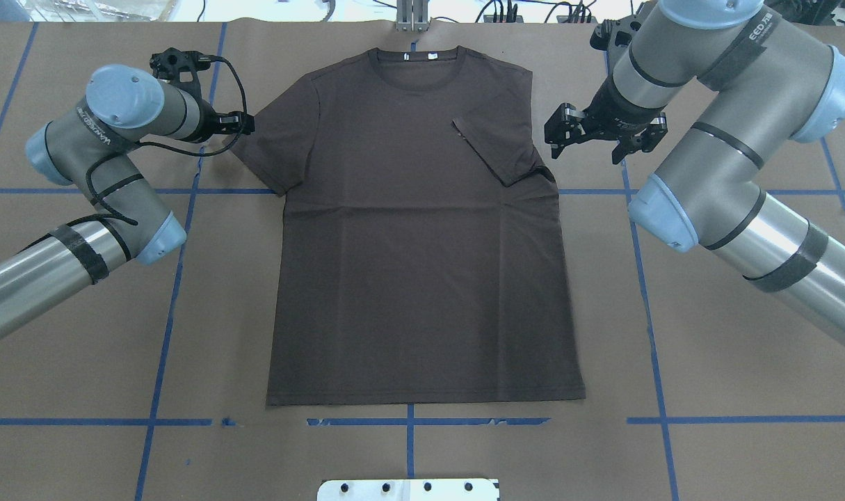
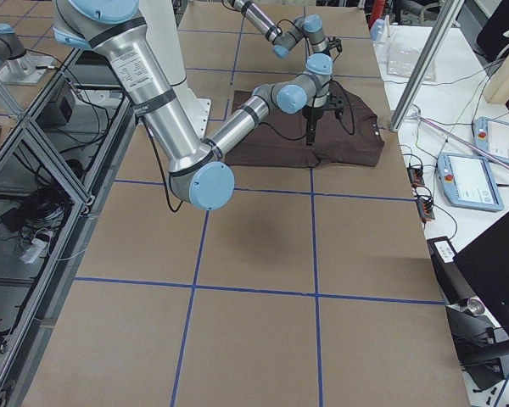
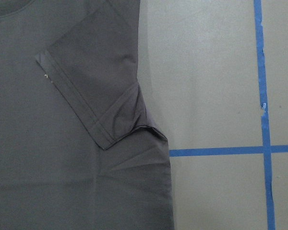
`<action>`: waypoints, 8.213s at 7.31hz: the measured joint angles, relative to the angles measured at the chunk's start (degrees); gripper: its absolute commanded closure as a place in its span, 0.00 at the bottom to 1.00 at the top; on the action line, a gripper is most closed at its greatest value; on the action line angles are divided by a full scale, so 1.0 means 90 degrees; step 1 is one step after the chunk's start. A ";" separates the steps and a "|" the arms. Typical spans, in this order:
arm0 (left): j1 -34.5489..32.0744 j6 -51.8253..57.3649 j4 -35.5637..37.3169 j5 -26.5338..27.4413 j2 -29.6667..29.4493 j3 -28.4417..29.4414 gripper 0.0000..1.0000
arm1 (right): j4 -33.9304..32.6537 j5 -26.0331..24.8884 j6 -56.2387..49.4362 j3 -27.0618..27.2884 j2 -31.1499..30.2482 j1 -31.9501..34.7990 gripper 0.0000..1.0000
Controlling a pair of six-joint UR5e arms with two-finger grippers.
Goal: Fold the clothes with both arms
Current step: 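Fold the sleeve nearest the left gripper inward onto the shirt body, then move both grippers down to the shirt hem corners nearest the robot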
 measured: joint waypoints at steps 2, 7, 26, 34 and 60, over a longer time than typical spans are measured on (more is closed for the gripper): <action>0.0037 -0.0015 -0.0003 -0.0002 -0.0009 0.0003 0.29 | 0.0000 -0.0004 0.0002 -0.0001 -0.0011 0.0006 0.00; 0.0062 -0.0021 0.0007 0.0001 -0.0041 0.0008 0.77 | 0.0000 -0.0002 0.0009 -0.0001 -0.0028 0.0007 0.00; 0.0793 -0.2133 0.0367 -0.0037 -0.2340 0.0856 0.00 | 0.0028 -0.0005 0.0012 0.0040 -0.0102 0.0013 0.00; 0.0739 -0.0554 0.2941 -0.1016 0.0493 -0.4235 0.00 | 0.2261 -0.1644 0.2741 0.1952 -0.2741 -0.2073 0.00; 0.3575 -0.4911 0.3523 0.0614 0.2202 -0.5771 0.00 | 0.2684 -0.2424 0.4181 0.2645 -0.3175 -0.3539 1.00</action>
